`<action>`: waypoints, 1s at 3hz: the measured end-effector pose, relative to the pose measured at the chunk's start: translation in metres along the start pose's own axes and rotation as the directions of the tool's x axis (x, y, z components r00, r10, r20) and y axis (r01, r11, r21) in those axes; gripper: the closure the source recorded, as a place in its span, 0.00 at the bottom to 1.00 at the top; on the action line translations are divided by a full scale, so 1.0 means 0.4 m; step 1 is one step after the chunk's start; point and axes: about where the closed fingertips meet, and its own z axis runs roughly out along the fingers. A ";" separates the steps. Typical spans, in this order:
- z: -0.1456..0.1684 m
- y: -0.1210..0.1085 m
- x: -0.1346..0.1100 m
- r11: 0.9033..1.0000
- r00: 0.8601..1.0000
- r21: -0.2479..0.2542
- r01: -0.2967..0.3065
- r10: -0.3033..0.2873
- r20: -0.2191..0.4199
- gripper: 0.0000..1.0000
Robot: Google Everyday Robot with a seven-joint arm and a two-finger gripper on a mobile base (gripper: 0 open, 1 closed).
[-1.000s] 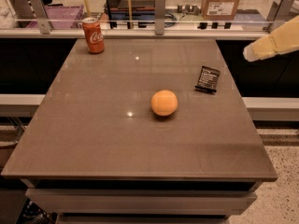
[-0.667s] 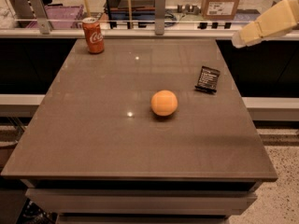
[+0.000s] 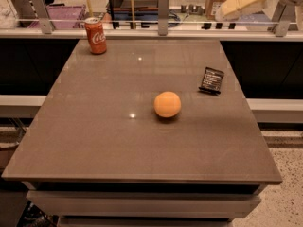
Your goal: Move rxbar chocolate near coke can
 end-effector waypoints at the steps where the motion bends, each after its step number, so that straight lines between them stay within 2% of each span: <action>1: 0.033 0.022 -0.013 0.989 0.989 0.038 -0.143 0.144 -0.025 0.00; 2: 0.086 0.029 -0.011 0.965 0.966 0.070 -0.251 0.255 -0.051 0.00; 3: 0.148 0.018 -0.020 0.947 0.946 0.093 -0.308 0.316 -0.079 0.00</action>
Offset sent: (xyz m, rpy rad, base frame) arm 0.0298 0.0222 -0.0517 0.1013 0.1617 -0.3811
